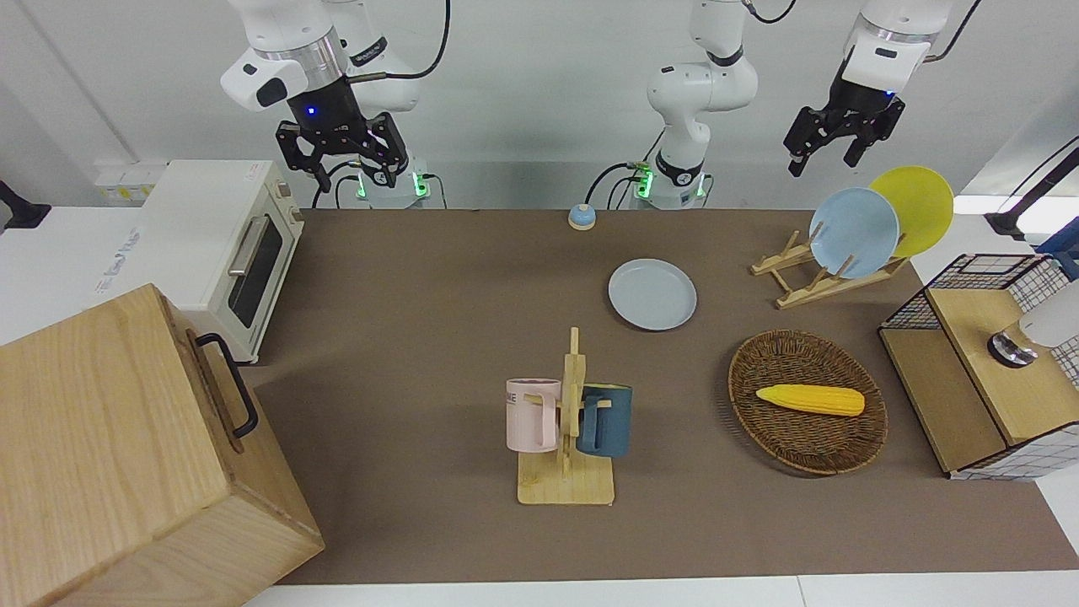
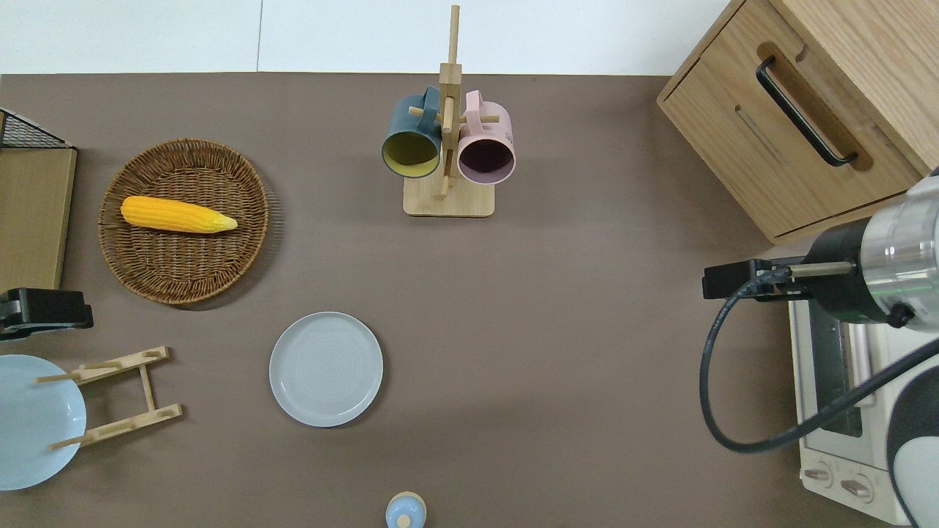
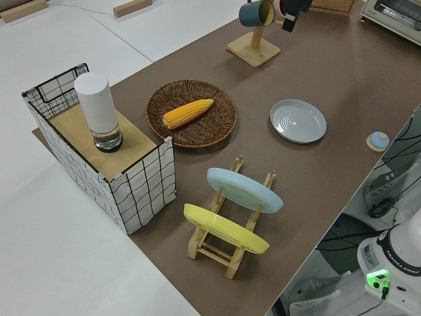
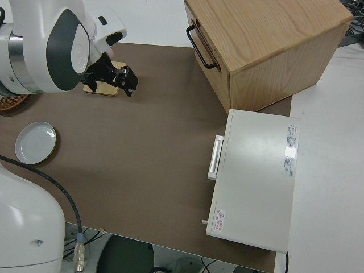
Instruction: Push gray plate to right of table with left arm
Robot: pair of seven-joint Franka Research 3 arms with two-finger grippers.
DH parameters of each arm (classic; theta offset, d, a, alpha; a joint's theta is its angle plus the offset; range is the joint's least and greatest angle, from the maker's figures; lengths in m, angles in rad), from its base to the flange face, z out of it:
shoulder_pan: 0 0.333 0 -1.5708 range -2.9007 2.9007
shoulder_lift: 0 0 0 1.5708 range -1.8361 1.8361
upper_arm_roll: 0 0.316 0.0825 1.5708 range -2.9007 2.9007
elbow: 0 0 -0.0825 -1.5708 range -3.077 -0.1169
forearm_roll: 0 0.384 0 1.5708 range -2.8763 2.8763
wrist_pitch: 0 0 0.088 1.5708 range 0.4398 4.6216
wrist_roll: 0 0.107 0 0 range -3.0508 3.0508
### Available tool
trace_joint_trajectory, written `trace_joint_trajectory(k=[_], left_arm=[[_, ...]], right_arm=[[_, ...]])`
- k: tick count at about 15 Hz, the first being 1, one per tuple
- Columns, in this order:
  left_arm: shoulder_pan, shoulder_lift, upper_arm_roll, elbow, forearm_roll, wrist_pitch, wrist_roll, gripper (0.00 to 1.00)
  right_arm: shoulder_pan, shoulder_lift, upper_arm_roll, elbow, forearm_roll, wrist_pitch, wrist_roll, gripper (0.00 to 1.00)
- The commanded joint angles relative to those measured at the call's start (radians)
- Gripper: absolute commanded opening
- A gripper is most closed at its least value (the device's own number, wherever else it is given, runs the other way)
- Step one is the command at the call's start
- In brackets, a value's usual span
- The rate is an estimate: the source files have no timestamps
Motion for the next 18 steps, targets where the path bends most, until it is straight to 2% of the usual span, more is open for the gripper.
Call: trace_joint_trajectory(k=[1,15,18], left_arm=[[0.002,-0.003,-0.022,0.01,-0.012,-0.015,-0.001,1.0],[0.002,-0.012,-0.021,0.001,-0.015,-0.024,0.002,1.0],[0.003,-0.017,-0.009,-0.025,-0.016,-0.024,0.006,1.0]], right_arm=[[-0.006,0.006,0.004,0.014,0.016,-0.005,0.002,0.996],[-0.006,0.006,0.004,0.014,0.016,-0.005,0.002,0.996],[-0.006,0.006,0.004,0.014,0.016,-0.005,0.002,0.996]])
